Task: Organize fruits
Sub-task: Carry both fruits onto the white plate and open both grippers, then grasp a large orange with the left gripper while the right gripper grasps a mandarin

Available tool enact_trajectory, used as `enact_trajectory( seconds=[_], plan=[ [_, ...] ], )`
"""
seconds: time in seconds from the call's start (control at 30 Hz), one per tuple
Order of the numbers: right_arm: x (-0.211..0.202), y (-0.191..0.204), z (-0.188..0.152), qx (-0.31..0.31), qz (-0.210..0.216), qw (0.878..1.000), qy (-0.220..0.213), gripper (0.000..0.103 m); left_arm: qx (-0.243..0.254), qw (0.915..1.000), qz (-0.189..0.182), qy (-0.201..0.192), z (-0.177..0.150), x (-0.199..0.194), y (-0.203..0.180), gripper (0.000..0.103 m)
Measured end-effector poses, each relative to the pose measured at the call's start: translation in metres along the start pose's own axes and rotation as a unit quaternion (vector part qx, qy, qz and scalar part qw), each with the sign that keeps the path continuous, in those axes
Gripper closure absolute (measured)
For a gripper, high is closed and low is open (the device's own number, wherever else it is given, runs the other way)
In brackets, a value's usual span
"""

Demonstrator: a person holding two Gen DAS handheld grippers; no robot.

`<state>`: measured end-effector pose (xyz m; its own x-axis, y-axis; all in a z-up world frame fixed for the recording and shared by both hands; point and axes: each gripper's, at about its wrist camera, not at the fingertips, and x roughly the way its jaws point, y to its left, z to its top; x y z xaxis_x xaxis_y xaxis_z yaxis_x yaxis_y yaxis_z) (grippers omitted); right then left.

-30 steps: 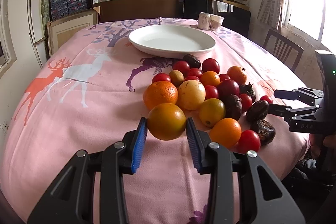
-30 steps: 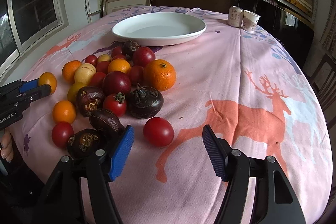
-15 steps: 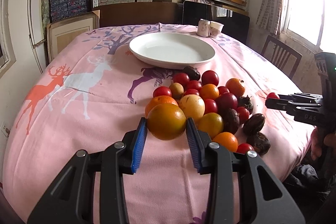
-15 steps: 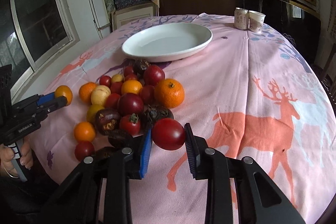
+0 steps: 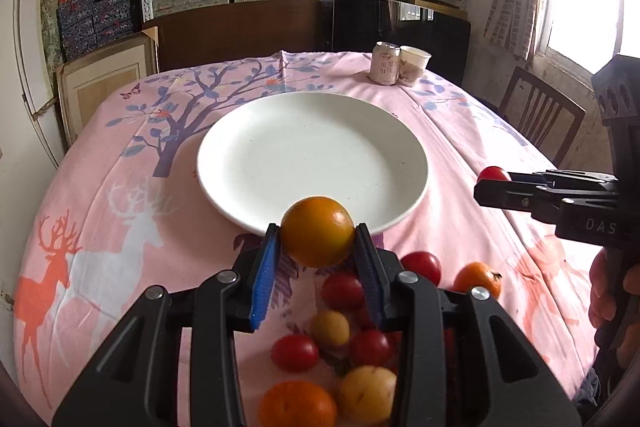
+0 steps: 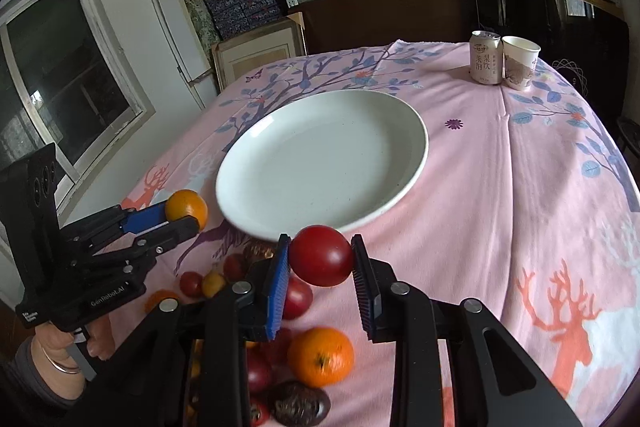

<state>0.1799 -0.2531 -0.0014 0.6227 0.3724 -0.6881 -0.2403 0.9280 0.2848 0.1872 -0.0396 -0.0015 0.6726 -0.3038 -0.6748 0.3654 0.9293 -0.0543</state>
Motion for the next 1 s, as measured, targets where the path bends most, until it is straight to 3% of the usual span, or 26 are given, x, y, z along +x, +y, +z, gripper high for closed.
enact_trajectory(
  seconds=[0.23, 0.27, 0.3, 0.33, 0.37, 0.4, 0.5, 0.73, 0.9, 1.0],
  plan=[
    [0.053, -0.008, 0.032, 0.019, -0.005, 0.999, 0.03, 0.07, -0.004, 0.9984, 0.01, 0.056, 0.029, 0.066, 0.008, 0.065],
    [0.055, -0.008, 0.033, 0.021, -0.007, 0.999, 0.03, 0.069, -0.008, 0.9983, 0.008, 0.057, 0.029, 0.067, 0.009, 0.066],
    [0.055, -0.008, 0.033, 0.021, -0.006, 0.999, 0.029, 0.058, -0.008, 0.9985, 0.01, 0.053, 0.029, 0.065, 0.01, 0.063],
    [0.053, -0.007, 0.032, 0.02, -0.008, 1.0, 0.022, 0.053, -0.005, 0.9987, 0.016, 0.047, 0.027, 0.061, 0.011, 0.059],
    [0.049, -0.006, 0.031, 0.015, -0.016, 1.0, 0.014, 0.053, -0.004, 0.9989, 0.024, 0.039, 0.027, 0.055, 0.012, 0.046],
    [0.044, -0.004, 0.029, 0.009, -0.02, 1.0, 0.008, 0.053, -0.005, 0.9991, 0.029, 0.029, 0.025, 0.047, 0.014, 0.039],
    [0.021, -0.002, 0.017, 0.005, -0.018, 1.0, -0.009, 0.053, -0.01, 0.9996, 0.022, 0.01, 0.017, 0.017, 0.017, 0.038],
    [-0.032, -0.009, -0.045, 0.009, -0.018, 0.999, -0.03, 0.047, 0.037, 0.9984, 0.042, 0.001, -0.045, -0.044, 0.009, 0.031],
    [-0.049, -0.027, -0.086, 0.042, -0.014, 0.998, -0.032, 0.045, 0.06, 0.9964, 0.05, 0.035, -0.097, -0.049, 0.008, 0.031],
    [-0.05, -0.031, -0.101, 0.049, -0.023, 0.998, -0.03, 0.045, 0.062, 0.9955, 0.055, 0.046, -0.111, -0.047, 0.007, 0.032]
  ],
)
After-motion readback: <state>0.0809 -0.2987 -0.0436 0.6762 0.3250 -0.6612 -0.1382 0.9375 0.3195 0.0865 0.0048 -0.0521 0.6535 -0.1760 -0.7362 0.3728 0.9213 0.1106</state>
